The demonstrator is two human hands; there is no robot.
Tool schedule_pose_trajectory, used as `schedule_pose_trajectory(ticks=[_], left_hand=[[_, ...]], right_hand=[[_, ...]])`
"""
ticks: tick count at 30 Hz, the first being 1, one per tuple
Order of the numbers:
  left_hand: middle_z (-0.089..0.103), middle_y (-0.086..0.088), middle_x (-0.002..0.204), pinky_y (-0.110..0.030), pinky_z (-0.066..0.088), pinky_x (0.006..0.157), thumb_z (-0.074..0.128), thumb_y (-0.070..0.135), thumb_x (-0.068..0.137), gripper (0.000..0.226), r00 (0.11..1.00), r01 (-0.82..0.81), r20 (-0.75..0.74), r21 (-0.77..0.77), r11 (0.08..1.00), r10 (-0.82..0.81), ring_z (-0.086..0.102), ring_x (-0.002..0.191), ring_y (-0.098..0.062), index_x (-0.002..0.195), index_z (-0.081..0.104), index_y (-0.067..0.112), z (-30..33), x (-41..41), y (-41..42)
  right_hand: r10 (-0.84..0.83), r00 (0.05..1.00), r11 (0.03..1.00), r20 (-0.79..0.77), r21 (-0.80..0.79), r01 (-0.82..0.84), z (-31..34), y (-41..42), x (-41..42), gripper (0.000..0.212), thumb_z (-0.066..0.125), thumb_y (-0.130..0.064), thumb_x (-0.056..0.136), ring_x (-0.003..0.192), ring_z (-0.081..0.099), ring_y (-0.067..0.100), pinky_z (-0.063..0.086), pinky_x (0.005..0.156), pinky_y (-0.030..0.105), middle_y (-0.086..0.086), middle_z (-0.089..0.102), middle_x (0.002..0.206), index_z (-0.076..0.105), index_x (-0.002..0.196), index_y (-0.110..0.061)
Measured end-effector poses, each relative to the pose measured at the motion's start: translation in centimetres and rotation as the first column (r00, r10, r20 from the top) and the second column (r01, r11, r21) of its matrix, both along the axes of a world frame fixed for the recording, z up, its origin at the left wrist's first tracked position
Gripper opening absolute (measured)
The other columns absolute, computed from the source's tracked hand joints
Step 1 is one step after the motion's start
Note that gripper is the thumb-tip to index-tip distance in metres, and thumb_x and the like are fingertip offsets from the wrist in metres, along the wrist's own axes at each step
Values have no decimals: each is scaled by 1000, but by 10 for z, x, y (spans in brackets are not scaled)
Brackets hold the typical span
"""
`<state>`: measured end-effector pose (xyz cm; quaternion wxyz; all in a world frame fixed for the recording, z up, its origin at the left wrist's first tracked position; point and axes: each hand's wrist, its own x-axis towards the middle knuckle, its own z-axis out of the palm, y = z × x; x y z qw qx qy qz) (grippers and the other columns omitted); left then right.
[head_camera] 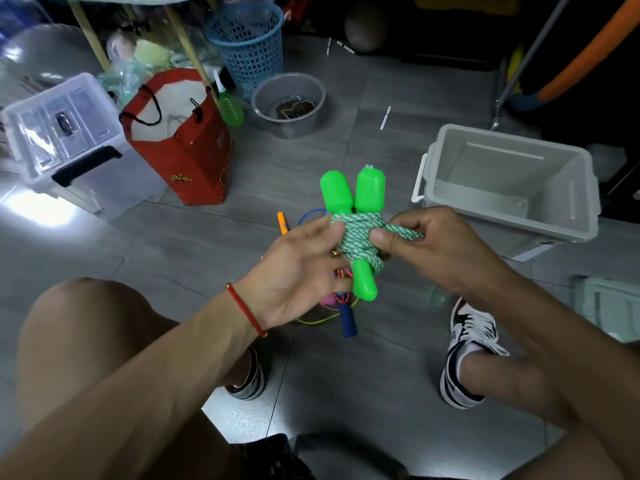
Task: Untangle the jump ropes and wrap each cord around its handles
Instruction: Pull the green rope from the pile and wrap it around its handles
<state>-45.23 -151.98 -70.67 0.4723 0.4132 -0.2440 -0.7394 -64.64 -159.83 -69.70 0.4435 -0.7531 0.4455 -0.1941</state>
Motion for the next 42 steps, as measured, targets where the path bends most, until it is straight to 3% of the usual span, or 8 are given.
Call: schedule_pose_trajectory(ticks=[3, 9, 17, 24, 28, 34, 39, 42], left_hand=[[48, -36, 138, -75, 41, 94, 55, 12, 94, 50, 988, 3, 156, -105, 994, 14, 55, 119, -51, 140, 44, -4, -2, -1, 4], [63, -30, 123, -72, 47, 91, 70, 5, 83, 52, 900, -130, 391, -177, 975, 191, 61, 111, -49, 131, 53, -3, -7, -11, -1], [56, -34, 125, -80, 45, 77, 78, 2, 78, 62, 938, -128, 304, -138, 982, 165, 61, 103, -58, 129, 43, -1, 0, -13, 1], [58, -30, 131, -84, 38, 83, 68, 3, 85, 50, 975, -26, 220, -22, 999, 30, 54, 118, -57, 129, 46, 2, 3, 0, 4], [49, -37, 135, -84, 37, 84, 61, 9, 90, 49, 980, -3, 199, -13, 1000, 6, 48, 125, -56, 132, 40, -5, 5, 8, 2], [53, -34, 133, -76, 41, 93, 65, 9, 87, 48, 948, 63, 317, -67, 996, -39, 60, 113, -46, 133, 53, -2, 5, 5, 0], [58, -38, 122, -74, 47, 88, 69, 12, 84, 45, 925, -27, 379, -47, 999, 43, 59, 110, -57, 122, 57, -9, 0, 1, -4], [65, -33, 114, -53, 60, 80, 71, 7, 89, 32, 875, -86, 471, -71, 994, 110, 67, 101, -47, 116, 60, -7, -5, -3, -7]], right_hand=[[42, 998, 999, -46, 27, -41, 2, -3, -5, 28, 70, -46, 87, 58, 51, -4, 41, 63, 29, -19, 62, 60, 76, 73, -23], [-13, 956, 988, -292, -153, -33, -2, 17, 13, 38, 54, -43, 94, 65, 52, 23, 35, 58, 36, 6, 57, 63, 61, 74, -11], [61, 992, 998, -108, 29, -58, 10, 20, 9, 55, 71, -67, 72, 51, 40, 3, 35, 53, 27, -12, 46, 54, 67, 78, -12], [191, 978, 981, -83, -8, -192, 3, 13, 3, 27, 78, -52, 76, 52, 47, -2, 39, 55, 20, -15, 55, 54, 74, 80, -26], [250, 968, 962, 26, 111, -251, -5, 6, -4, 41, 76, -60, 74, 68, 52, 2, 47, 68, 35, 3, 67, 71, 76, 95, -25], [203, 959, 964, -198, -128, -231, -5, 11, -1, 34, 73, -65, 71, 53, 38, 8, 34, 54, 24, -3, 43, 51, 70, 71, -31], [0, 945, 977, -328, -203, -71, -7, 15, 8, 43, 75, -65, 72, 70, 49, 20, 44, 64, 35, -4, 53, 60, 73, 84, -24], [12, 930, 980, -367, -179, -84, -5, 15, 10, 34, 66, -48, 87, 75, 55, 29, 49, 70, 39, 7, 59, 65, 71, 81, -15]])
